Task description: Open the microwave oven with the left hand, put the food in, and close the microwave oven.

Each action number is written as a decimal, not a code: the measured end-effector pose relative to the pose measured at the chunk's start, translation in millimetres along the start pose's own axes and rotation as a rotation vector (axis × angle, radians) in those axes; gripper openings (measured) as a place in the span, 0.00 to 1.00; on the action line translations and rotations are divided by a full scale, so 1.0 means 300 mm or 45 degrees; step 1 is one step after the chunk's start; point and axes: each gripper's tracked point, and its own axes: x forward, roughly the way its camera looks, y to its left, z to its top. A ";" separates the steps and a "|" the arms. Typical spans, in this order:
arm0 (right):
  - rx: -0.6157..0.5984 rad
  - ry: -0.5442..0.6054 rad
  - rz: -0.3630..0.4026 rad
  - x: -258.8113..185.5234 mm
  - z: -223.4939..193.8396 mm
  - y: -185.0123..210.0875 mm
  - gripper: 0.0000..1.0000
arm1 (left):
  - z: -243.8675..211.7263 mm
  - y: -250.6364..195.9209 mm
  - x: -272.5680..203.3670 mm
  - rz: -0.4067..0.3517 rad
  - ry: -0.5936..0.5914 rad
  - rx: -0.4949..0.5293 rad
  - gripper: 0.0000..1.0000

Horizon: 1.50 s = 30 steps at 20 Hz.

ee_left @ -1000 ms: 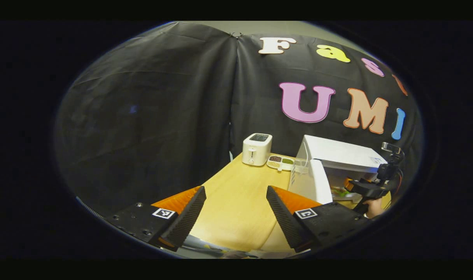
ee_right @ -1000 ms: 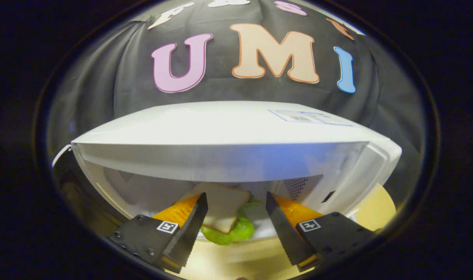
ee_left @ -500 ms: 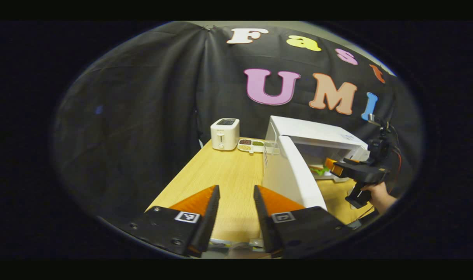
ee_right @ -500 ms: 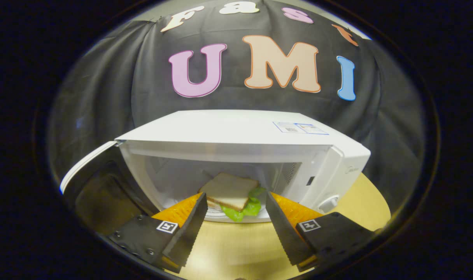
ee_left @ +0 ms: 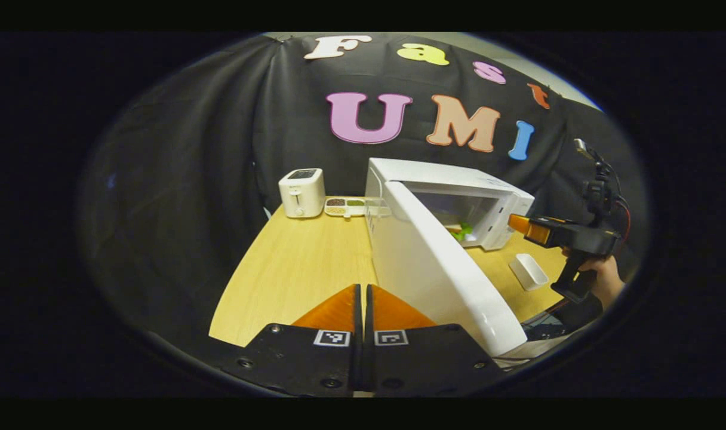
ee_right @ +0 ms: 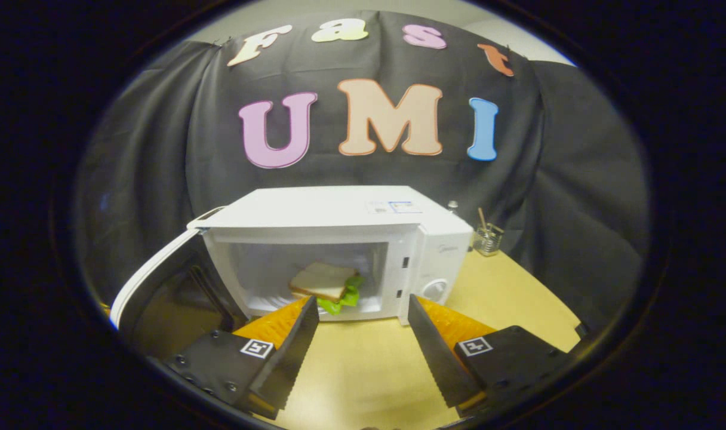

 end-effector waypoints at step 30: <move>0.166 -0.017 -0.258 -0.104 0.060 -0.925 0.96 | 0.154 -0.616 0.195 -0.053 -0.111 0.097 0.00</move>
